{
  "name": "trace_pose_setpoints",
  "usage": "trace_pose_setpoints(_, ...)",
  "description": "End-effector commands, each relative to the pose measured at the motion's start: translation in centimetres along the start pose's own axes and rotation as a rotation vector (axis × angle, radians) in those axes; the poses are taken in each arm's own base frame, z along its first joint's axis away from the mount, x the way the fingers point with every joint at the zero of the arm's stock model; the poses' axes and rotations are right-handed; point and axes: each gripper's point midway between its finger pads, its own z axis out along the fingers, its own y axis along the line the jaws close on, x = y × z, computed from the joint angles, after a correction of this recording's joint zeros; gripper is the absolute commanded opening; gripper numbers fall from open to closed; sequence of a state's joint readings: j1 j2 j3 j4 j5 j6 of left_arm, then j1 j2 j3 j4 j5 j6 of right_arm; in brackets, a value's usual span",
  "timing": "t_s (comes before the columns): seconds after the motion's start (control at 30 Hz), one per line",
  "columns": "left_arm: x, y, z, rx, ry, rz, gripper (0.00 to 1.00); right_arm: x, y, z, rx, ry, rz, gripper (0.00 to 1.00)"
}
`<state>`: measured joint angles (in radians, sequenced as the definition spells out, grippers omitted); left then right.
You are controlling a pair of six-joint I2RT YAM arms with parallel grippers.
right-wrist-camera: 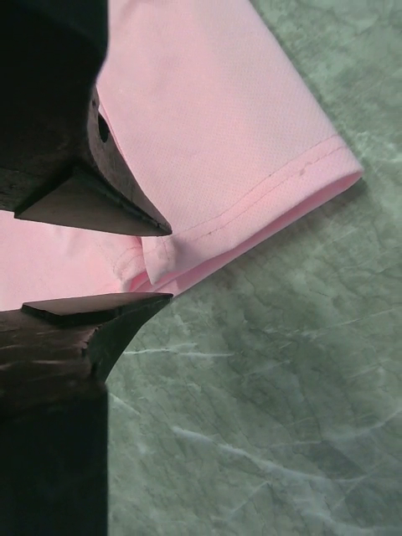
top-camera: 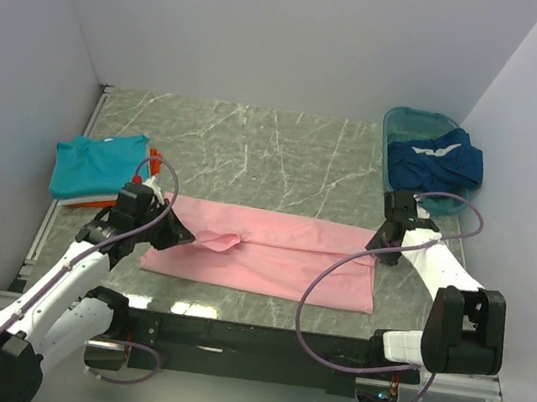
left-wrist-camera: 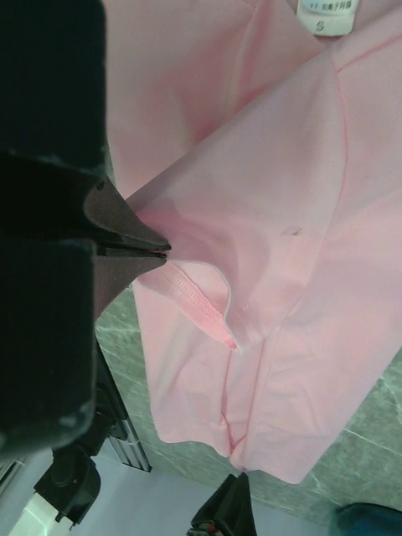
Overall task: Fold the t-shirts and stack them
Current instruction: Fold the tshirt
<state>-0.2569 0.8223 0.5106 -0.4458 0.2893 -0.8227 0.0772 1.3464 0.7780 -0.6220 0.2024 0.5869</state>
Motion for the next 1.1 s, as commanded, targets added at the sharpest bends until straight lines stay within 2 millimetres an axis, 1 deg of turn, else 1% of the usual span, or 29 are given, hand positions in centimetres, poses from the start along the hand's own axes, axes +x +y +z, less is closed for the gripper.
trace_pose_setpoints(0.0,0.5,-0.4,0.0,-0.005,0.016,-0.003,0.0,-2.2,0.3,-1.4,-0.006,-0.093,0.022,0.41)
trace_pose_setpoints(0.07,0.9,-0.3,0.1,-0.015,0.03,-0.003,0.0,-2.6,0.4,-1.6,-0.008,-0.103,0.019,0.41)
trace_pose_setpoints(0.13,1.3,0.1,0.3,-0.05,0.048,-0.018,0.0,-2.9,0.7,-1.7,-0.015,-0.111,0.02,0.41)
trace_pose_setpoints(0.17,1.1,0.6,0.4,-0.079,0.037,-0.022,0.0,-2.9,0.8,-1.7,-0.018,-0.111,0.017,0.41)
trace_pose_setpoints(0.2,1.5,1.2,0.3,-0.113,0.051,-0.033,0.01,-2.9,0.8,-1.7,-0.017,-0.109,0.018,0.41)
trace_pose_setpoints(0.23,1.4,1.4,0.3,-0.13,0.046,-0.044,0.0,-2.8,0.9,-1.7,-0.021,-0.108,0.014,0.41)
trace_pose_setpoints(0.43,1.9,1.7,0.2,-0.155,0.061,-0.058,0.01,-2.4,0.9,-1.3,-0.019,-0.102,0.01,0.41)
trace_pose_setpoints(0.47,2.0,1.8,0.2,-0.157,0.065,-0.061,0.04,-2.3,0.9,-1.3,-0.016,-0.1,0.009,0.41)
trace_pose_setpoints(0.5,2.1,2.0,0.1,-0.168,0.068,-0.065,0.18,-2.4,0.8,-1.2,-0.014,-0.102,0.008,0.41)
trace_pose_setpoints(0.53,2.0,2.1,0.0,-0.183,0.059,-0.073,0.27,-2.3,0.9,-1.3,-0.014,-0.102,0.003,0.41)
trace_pose_setpoints(0.57,2.0,2.4,-0.6,-0.207,0.055,-0.079,0.37,-2.3,0.9,-1.3,-0.009,-0.104,-0.001,0.41)
trace_pose_setpoints(0.6,1.8,2.4,-0.9,-0.212,0.042,-0.083,0.51,-2.5,0.8,-1.4,-0.005,-0.107,-0.001,0.41)
trace_pose_setpoints(0.63,1.2,2.0,-1.5,-0.198,0.006,-0.074,0.55,-2.5,0.8,-1.4,-0.003,-0.109,-0.002,0.41)
trace_pose_setpoints(0.7,0.9,1.5,-2.2,-0.184,-0.014,-0.071,0.62,-2.9,0.9,-1.7,-0.004,-0.123,-0.004,0.41)
trace_pose_setpoints(0.77,-0.3,0.5,-2.9,-0.154,-0.068,-0.06,0.64,-3.2,1.2,-1.9,-0.014,-0.136,-0.007,0.41)
trace_pose_setpoints(0.87,-1.9,-0.4,-3.0,-0.153,-0.108,-0.045,0.66,-3.9,2.1,-2.5,-0.043,-0.162,-0.014,0.41)
trace_pose_setpoints(0.9,-2.6,-0.9,-2.5,-0.15,-0.117,-0.033,0.66,-4.1,2.5,-2.7,-0.062,-0.169,-0.021,0.41)
trace_pose_setpoints(0.97,-3.3,-1.4,-1.9,-0.148,-0.12,-0.023,0.66,-4.4,3.4,-3.1,-0.093,-0.177,-0.037,0.41)
trace_pose_setpoints(1.0,-3.8,-1.7,-1.4,-0.145,-0.126,-0.008,0.65,-4.4,4.3,-3.3,-0.124,-0.179,-0.059,0.41)
trace_pose_setpoints(1.07,-4.6,-1.8,-0.6,-0.177,-0.12,-0.003,0.66,-4.4,5.4,-3.6,-0.16,-0.175,-0.082,0.41)
